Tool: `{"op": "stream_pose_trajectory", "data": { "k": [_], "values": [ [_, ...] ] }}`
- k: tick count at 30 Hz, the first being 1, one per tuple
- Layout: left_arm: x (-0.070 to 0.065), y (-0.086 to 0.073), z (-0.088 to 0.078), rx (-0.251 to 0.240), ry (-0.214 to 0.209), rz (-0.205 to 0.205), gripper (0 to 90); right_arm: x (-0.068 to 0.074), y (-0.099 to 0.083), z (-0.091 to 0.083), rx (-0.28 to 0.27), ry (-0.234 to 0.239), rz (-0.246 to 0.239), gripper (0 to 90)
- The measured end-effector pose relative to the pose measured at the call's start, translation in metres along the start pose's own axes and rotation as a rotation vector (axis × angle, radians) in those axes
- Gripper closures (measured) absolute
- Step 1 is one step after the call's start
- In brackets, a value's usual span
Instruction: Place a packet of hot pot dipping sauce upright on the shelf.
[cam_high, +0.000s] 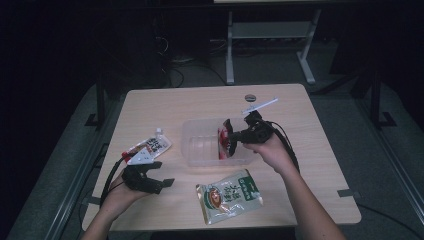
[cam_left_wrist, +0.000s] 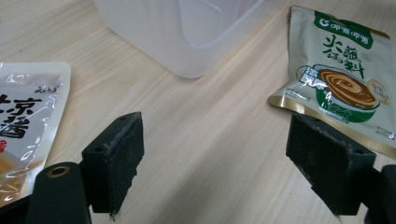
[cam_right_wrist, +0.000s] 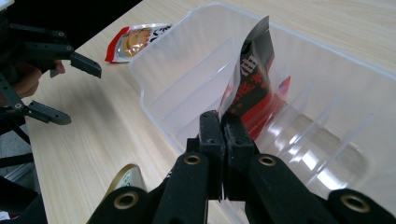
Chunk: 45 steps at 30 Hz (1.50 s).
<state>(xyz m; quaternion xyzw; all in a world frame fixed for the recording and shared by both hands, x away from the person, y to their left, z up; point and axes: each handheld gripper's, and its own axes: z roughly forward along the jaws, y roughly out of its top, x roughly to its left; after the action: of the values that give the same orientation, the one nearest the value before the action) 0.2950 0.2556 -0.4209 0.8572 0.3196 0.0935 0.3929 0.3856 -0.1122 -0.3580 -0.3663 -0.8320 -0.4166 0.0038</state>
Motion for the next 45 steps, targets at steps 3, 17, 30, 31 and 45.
{"op": "stream_pose_trajectory", "data": {
  "k": [3, 17, 30, 31, 45],
  "values": [
    [0.000, 0.000, 0.000, -0.001, 0.000, 0.002, 19.0, 0.000, 0.001, 0.002, -0.009, 0.005, -0.001, 84.3],
    [0.002, -0.001, -0.002, 0.001, 0.007, 0.004, 19.0, 0.001, -0.004, -0.020, -0.125, 0.053, -0.040, 55.1],
    [0.003, -0.003, -0.001, 0.007, 0.002, 0.018, 18.9, -0.001, -0.035, -0.039, -0.112, -0.032, -0.122, 34.5],
    [0.003, -0.004, -0.001, 0.008, 0.001, 0.019, 18.9, -0.001, -0.037, -0.041, -0.118, -0.044, -0.132, 34.3],
    [0.001, -0.005, 0.002, 0.025, -0.014, 0.045, 18.5, -0.007, -0.081, -0.071, -0.144, -0.114, -0.156, 30.6]
  ]
}}
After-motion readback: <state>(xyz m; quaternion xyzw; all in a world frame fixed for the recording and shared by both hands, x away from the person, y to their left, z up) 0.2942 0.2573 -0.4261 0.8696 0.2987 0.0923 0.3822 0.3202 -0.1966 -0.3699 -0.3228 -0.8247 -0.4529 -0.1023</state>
